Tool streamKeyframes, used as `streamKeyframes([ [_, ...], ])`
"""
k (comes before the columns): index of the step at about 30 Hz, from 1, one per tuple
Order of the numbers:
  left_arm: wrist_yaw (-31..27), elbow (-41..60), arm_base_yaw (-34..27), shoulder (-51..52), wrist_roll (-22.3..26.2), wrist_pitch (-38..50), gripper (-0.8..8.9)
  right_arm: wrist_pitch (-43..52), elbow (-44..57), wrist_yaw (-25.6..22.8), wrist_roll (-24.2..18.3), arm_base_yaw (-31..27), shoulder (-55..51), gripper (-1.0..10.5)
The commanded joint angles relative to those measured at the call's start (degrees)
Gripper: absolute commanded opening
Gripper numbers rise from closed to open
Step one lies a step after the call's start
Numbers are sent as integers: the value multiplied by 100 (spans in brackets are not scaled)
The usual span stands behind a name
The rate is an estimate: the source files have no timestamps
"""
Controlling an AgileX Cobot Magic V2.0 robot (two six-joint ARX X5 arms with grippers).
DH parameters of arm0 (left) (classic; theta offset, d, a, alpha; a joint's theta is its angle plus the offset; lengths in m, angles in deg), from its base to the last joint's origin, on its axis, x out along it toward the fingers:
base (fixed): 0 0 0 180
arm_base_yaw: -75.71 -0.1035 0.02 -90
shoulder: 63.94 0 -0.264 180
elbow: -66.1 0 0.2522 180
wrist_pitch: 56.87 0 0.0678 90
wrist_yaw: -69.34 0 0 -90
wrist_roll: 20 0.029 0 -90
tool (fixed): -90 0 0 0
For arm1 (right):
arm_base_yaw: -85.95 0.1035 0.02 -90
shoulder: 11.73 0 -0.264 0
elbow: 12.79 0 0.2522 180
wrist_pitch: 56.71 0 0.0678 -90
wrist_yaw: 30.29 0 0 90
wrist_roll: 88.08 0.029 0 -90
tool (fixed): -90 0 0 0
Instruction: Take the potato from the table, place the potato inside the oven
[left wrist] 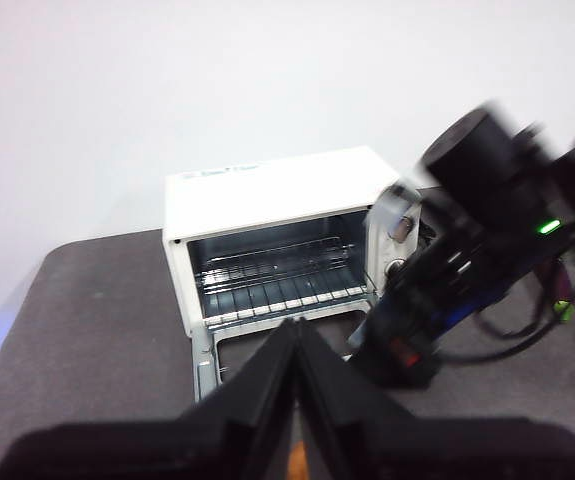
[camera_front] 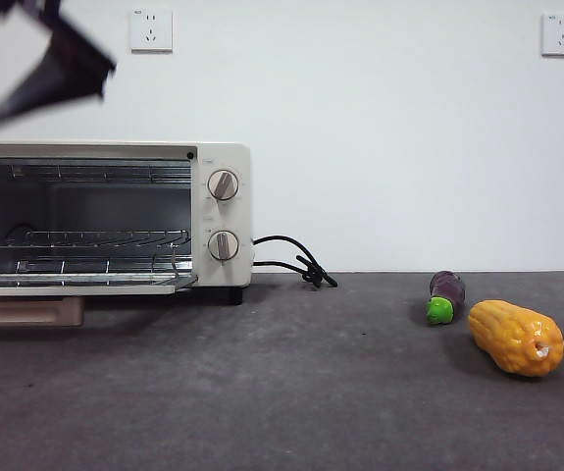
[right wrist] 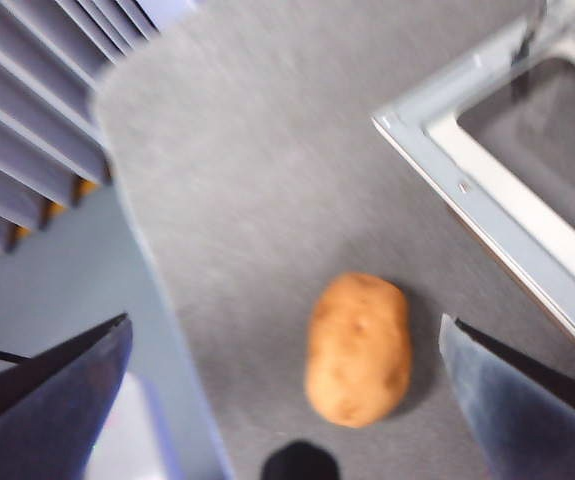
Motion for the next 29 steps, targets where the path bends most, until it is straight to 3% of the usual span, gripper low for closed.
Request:
streamKeyframes([
  [1,-31,-11,72,39,96,15,-5,-48,-140,-140,-109,35,350,670],
  [7,-28,0,120,39,96,15,-5,15,-149,-205,-317,129,879,670],
  [29,-26,72,120,39,96,13,-5,339,-146,-656,-315,328,1521,660],
])
